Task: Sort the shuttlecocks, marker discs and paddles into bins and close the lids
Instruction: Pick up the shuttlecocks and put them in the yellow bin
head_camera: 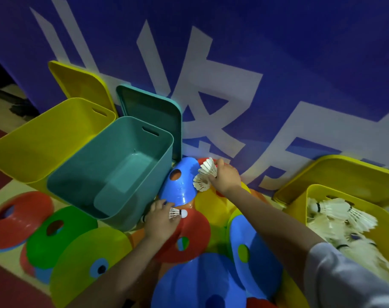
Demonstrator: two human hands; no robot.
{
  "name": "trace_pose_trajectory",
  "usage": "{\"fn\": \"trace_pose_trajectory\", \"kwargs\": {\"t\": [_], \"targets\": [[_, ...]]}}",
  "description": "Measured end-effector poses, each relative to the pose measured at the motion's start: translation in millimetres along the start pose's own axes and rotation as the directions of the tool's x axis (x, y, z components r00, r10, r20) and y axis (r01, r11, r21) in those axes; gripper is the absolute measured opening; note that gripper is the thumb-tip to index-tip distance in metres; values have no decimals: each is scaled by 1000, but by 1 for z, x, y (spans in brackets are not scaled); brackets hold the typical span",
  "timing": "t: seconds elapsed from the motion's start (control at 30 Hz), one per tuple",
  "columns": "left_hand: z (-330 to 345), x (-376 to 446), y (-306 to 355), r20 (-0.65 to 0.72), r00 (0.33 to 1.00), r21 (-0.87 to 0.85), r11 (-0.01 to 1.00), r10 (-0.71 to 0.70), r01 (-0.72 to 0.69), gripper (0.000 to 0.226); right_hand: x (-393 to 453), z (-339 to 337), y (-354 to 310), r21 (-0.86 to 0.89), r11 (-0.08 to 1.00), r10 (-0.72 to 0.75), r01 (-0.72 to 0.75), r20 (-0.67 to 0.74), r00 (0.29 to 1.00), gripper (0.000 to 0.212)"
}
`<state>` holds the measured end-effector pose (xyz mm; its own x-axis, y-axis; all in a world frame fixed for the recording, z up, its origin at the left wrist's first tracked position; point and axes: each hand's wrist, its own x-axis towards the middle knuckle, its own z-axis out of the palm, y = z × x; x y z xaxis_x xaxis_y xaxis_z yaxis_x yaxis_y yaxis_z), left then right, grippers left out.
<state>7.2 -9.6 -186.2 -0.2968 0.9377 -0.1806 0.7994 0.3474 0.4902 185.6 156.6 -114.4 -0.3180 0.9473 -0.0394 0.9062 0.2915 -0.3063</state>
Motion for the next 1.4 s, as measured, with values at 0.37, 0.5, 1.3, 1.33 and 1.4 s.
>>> {"fn": "trace_pose_trajectory", "kwargs": {"t": [0.37, 0.5, 1.3, 1.33, 1.4], "targets": [[-22, -19, 23, -71, 973, 45, 975, 219, -216, 64, -71, -40, 31, 530, 848, 82, 28, -183, 980, 54], [-33, -45, 87, -207, 962, -302, 923, 178, -236, 42, -104, -75, 70, 572, 820, 168, 16, -267, 949, 52], [68, -130, 334, 44, 854, -512, 746, 518, -426, 38, -301, -159, 299, 544, 824, 321, -161, -212, 923, 37], [69, -131, 332, 41, 850, -512, 742, 525, -433, 39, -310, -154, 299, 550, 823, 283, -139, -185, 941, 38], [70, -133, 326, 40, 844, -540, 722, 534, -432, 41, -331, -145, 296, 555, 828, 179, -76, -133, 975, 37]]}}
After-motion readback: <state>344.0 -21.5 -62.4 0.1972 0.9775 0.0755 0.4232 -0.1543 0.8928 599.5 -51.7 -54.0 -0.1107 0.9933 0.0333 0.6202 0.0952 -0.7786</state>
